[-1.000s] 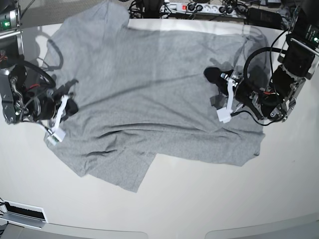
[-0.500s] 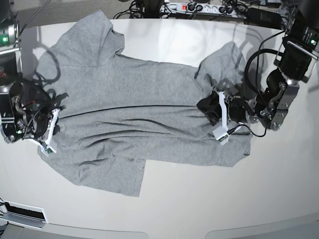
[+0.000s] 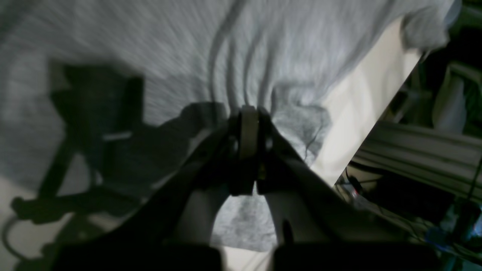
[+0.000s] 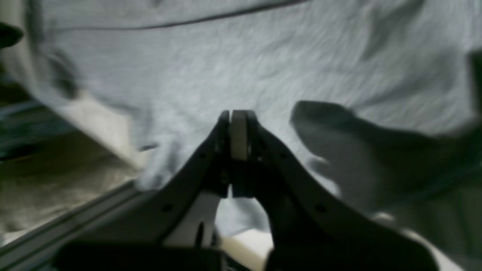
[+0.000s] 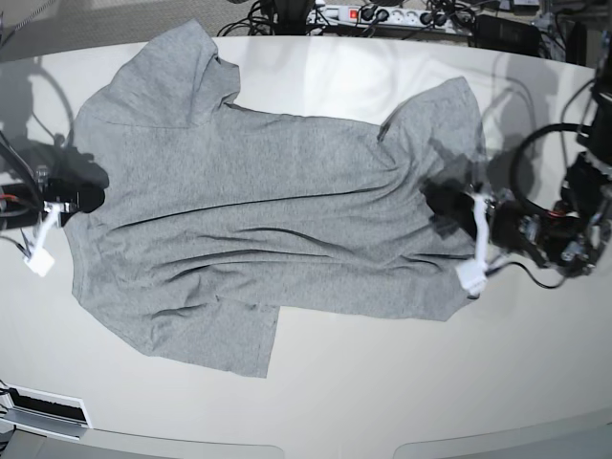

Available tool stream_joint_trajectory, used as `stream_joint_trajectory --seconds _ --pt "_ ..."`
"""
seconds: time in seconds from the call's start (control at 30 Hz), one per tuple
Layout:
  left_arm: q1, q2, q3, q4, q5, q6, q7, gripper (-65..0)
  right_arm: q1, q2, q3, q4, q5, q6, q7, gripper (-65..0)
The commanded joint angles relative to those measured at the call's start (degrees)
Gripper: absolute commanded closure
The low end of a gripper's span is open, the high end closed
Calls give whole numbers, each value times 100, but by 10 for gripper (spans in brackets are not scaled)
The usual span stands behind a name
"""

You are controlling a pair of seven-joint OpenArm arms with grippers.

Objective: Layout the t-shirt on the table in an organized manner, then fold the t-shirt properly
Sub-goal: 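Release the shirt and move both grippers to its shoulder corners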

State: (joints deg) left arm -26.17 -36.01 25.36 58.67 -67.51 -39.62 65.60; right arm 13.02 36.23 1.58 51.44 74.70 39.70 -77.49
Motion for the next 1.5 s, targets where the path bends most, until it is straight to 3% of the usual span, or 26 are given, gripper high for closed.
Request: stream_joint_trajectory --seconds 0.0,0.13,0.4,0.5,0.6,0.7,0.73,0.87,0.93,1.13,1.27,1.37,1.47 --pt "-98 -107 -68 92 -72 -38 -17 0 -63 103 205 70 243 30 -103 0" --pt "2 -203 -505 94 -52 -38 -2 0 -671 94 935 68 544 30 -199 0" --pt "555 -214 -2378 94 -46 -38 -146 0 -1633 72 2579 68 892 30 -251 0" --pt "817 -212 -2957 94 -52 -38 -127 0 -1845 -61 2909 68 317 30 -149 0" --pt "1119 -208 -3407 94 -55 -38 -129 0 -2070 -273 3095 68 -603 30 564 0" --pt "1412 -210 -3711 94 -52 -38 -127 0 -2203 -452 3119 68 -745 30 852 0" --pt "1513 -212 -3794 94 -55 -38 -127 0 -2203 -498 3119 68 -745 30 850 -17" --pt "1873 -227 -4015 94 -52 -38 -127 0 -2203 -610 3119 68 -752 30 855 -312" --pt "2015 -225 -4063 94 -57 -38 -127 0 -2203 -660 3119 68 -748 30 857 -393" --pt "2192 -225 -4076 94 -55 -38 -125 0 -2205 -662 3121 68 -710 30 798 -394" --pt "2188 -225 -4076 94 -57 -38 -127 0 -2205 -675 3119 68 -181 30 448 -394" --pt "2188 -223 -4076 94 -66 -38 -129 0 -2205 -820 3117 68 146 30 57 -394" --pt "2168 -225 -4076 94 -195 -38 -129 0 -2208 -1034 3104 68 133 30 26 -394"
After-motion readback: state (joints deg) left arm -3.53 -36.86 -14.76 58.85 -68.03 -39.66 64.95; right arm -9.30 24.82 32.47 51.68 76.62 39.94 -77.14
